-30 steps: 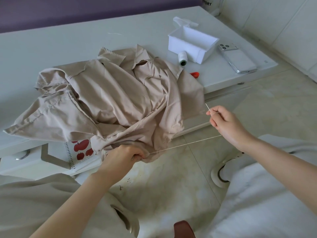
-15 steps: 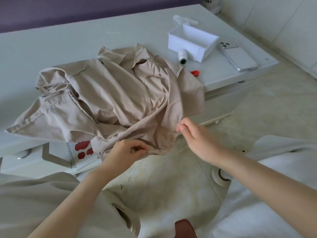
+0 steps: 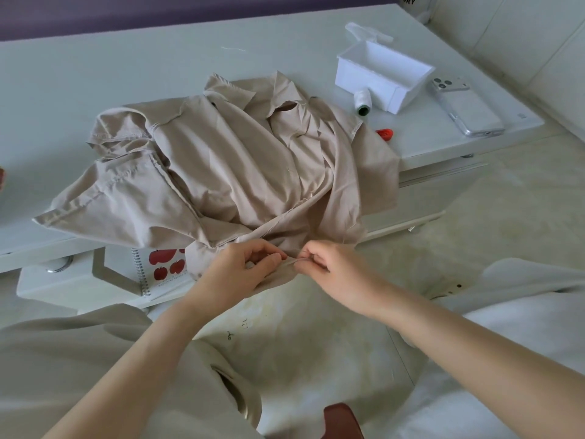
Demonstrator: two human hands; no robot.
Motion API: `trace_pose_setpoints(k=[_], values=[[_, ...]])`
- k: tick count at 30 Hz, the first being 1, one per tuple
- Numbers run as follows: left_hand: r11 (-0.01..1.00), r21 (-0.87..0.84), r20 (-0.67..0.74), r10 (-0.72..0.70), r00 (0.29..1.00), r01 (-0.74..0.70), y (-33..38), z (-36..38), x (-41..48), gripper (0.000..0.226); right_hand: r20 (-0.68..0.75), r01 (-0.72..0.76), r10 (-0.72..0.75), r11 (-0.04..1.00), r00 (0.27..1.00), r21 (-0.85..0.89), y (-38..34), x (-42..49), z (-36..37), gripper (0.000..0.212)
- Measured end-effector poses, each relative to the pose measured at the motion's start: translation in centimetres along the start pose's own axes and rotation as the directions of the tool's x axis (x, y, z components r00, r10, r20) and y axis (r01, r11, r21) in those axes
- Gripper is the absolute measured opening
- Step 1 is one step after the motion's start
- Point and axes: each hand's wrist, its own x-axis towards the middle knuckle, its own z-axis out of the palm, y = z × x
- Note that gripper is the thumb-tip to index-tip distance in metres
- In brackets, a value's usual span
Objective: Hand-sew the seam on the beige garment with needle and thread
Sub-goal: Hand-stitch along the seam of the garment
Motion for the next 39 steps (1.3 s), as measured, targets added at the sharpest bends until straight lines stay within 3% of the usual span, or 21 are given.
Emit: trace_pose_setpoints(k=[3,10,17,26,32,39], values=[[1.000,0.000,0.026,-0.011,1.000,0.011,0.2,-0.3,-0.2,0.005,0.010,-0.030,0.030,0.999,0.999,0.019,0.4,-0.1,-0.3,0.030],[0.984,0.176,-0.006,0.043,0.999,-0.042,0.4,0.1,-0.8,0.012,0.020,-0.027,0.026,0.998,0.999,0.060,0.6,-0.7,-0.6,0.019],[0.955,0.271,0.010,0.124,0.992,-0.122,0.2,-0.1,-1.4,0.030,0.029,0.011,-0.009,0.998,1.000,-0.069,0.0,-1.1,-1.5,0.024],[0.965,0.193,0.047,0.169,0.985,-0.175,0.3,-0.3,-1.4,0.022,0.062,0.058,-0.049,0.985,0.997,-0.163,-0.8,0.2,-2.0,0.015],[0.981,0.076,0.020,0.176,0.984,-0.177,0.5,-0.6,-1.4,0.019,0.126,0.106,-0.086,0.982,0.988,-0.155,-1.2,0.7,-2.2,0.017],[0.983,0.055,0.001,0.176,0.984,-0.176,0.4,-0.8,-1.2,0.014,0.152,0.138,-0.121,0.984,0.981,-0.110,-1.2,0.5,-2.2,0.021]])
